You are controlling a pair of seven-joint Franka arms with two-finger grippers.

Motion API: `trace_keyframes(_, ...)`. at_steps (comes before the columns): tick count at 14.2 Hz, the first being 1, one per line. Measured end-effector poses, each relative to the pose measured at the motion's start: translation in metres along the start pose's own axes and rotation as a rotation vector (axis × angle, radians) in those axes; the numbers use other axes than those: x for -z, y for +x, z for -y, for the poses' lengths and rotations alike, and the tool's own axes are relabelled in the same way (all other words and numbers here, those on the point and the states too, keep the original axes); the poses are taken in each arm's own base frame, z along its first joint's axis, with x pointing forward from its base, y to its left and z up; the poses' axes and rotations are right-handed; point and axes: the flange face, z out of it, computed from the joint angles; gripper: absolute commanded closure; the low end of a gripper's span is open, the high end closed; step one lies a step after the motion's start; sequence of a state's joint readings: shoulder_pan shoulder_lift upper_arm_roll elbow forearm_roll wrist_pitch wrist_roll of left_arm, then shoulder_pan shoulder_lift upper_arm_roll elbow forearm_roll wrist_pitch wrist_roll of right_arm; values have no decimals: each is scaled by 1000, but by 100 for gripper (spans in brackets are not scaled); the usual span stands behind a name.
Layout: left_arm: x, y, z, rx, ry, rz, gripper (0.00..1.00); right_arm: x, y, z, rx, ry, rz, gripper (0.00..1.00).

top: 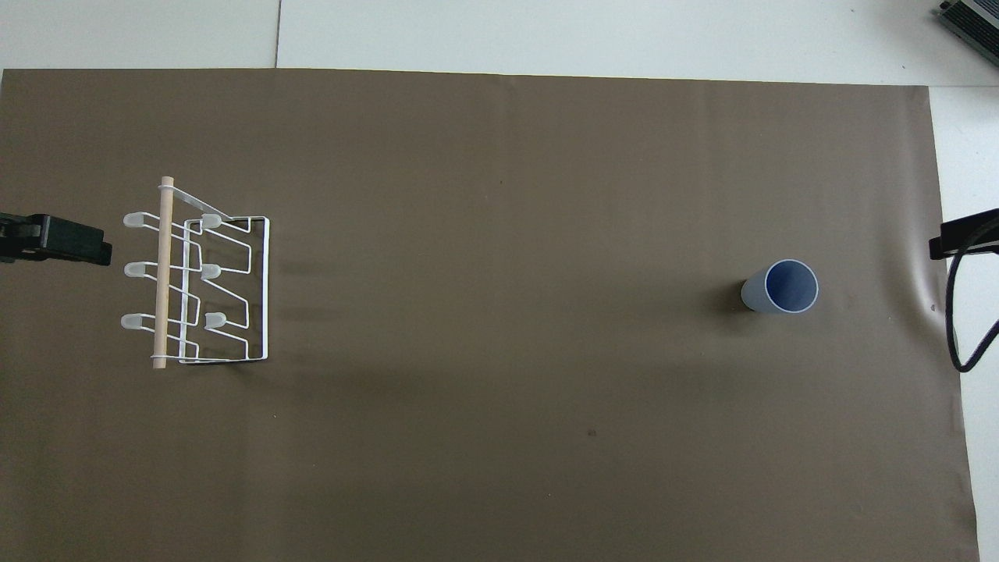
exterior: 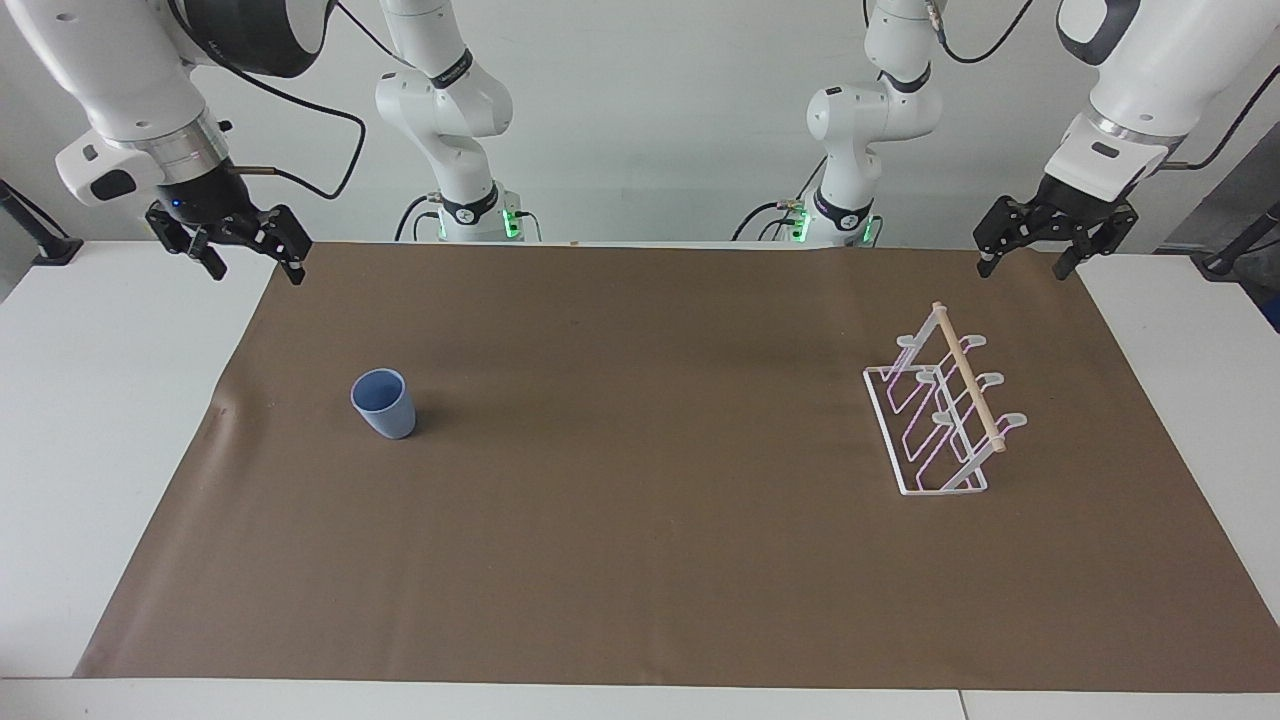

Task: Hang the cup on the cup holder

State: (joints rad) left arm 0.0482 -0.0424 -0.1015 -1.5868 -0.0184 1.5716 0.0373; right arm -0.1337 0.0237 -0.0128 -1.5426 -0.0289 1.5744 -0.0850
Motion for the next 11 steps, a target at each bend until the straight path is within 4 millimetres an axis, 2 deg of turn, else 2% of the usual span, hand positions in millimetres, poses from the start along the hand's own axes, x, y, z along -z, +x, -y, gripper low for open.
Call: trace_keyframes(11, 0, 0, 0, 0, 0, 0, 0, 0, 2, -1, -3, 2, -13, 0)
